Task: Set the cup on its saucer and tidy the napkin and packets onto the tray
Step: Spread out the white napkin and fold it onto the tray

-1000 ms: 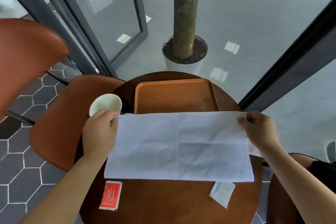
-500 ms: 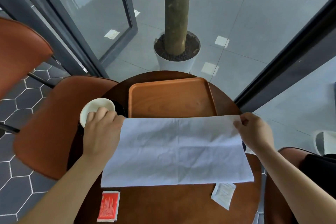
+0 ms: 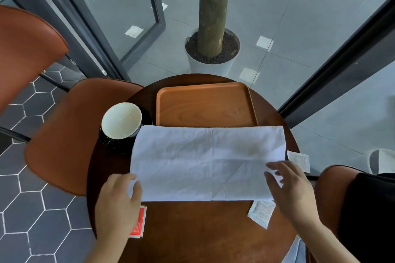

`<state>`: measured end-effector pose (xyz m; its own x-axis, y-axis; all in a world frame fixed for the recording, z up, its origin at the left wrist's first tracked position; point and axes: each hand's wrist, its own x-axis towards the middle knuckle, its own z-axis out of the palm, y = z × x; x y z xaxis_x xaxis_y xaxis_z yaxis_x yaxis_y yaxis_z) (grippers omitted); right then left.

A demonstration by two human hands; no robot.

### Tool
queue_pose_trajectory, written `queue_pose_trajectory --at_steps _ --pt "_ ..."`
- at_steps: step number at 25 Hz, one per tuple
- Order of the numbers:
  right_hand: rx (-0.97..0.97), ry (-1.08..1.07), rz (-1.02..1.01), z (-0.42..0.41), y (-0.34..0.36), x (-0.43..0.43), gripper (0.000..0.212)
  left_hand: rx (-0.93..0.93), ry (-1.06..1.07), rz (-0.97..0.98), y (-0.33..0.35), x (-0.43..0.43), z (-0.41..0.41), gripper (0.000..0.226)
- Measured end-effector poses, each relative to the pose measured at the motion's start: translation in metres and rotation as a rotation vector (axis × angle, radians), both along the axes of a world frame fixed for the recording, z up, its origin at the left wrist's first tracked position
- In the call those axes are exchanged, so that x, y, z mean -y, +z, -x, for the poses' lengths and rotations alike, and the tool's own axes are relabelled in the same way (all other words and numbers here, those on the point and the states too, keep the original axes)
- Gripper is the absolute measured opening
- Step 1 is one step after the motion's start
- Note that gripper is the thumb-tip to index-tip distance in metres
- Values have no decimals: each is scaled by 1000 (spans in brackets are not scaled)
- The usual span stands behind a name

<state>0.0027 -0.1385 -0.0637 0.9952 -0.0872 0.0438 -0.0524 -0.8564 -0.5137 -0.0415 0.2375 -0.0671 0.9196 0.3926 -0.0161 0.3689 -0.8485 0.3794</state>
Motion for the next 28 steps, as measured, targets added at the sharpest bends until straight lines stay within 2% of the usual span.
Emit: queue_pose_trajectory --at_steps 2,4,8,10,13,15,17,20,22,25,28 --pt "-28 -124 -35 16 -2 11 15 -85 93 -8 -5 -8 13 24" --pt "-69 -194 9 23 -5 21 12 -123 82 -39 -5 -11 16 32" --pt "-173 -288 105 21 -4 27 18 -343 131 -48 -4 -14 11 52" --pt "-224 -343 81 21 -1 25 17 -364 162 5 -3 -16 10 51" --pt "-278 -375 29 22 1 24 14 -271 241 200 -2 -18 10 35" --pt "-292 -410 -61 23 0 25 13 -210 307 316 -2 -19 12 21" --pt "-299 -448 -203 25 -1 26 13 -186 347 380 -2 -21 15 17" --pt "-287 -587 -637 30 5 24 18 -128 427 565 -3 -22 17 14" --pt "-247 -661 -775 33 10 25 26 -67 531 755 -1 -22 17 11" --pt "-156 -659 -675 38 17 30 32 -4 599 868 4 -25 23 12" --pt "-161 -528 -442 51 18 31 34 26 608 890 7 -30 37 13"
